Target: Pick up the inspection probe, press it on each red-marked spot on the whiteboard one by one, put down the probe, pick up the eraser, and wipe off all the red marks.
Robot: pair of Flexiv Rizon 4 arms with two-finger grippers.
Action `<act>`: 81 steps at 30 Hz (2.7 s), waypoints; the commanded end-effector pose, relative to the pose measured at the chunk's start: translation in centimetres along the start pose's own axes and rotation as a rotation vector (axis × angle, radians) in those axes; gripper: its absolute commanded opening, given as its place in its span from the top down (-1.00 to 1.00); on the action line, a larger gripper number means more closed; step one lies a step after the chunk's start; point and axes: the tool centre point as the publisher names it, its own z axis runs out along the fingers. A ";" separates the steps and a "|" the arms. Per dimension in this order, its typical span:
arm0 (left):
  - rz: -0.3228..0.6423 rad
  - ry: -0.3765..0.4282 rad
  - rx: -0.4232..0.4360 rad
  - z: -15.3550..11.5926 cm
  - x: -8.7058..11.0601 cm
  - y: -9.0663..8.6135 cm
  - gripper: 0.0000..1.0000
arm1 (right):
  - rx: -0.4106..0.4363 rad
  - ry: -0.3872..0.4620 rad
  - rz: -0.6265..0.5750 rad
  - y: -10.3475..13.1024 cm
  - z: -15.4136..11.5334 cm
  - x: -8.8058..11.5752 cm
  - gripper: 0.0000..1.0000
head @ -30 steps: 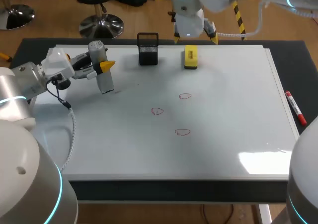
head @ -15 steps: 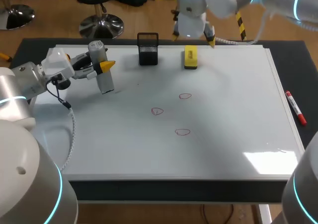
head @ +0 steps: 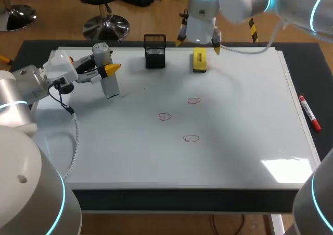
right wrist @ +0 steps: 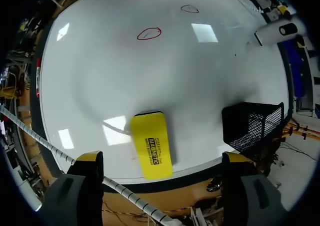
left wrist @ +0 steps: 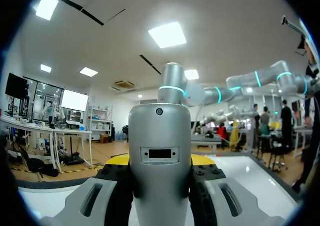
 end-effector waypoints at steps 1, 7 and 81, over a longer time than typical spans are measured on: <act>0.002 -0.002 0.002 0.0 0.0 0.0 1.00 | -0.012 -0.011 -0.015 -0.4 0.6 -0.1 -1.00; 0.002 -0.002 0.002 0.0 0.0 0.0 1.00 | -0.049 0.003 -0.067 -0.4 1.7 -0.1 -1.00; 0.002 -0.002 0.002 0.0 0.0 0.0 1.00 | -0.098 0.070 -0.064 -1.9 -0.4 3.3 1.00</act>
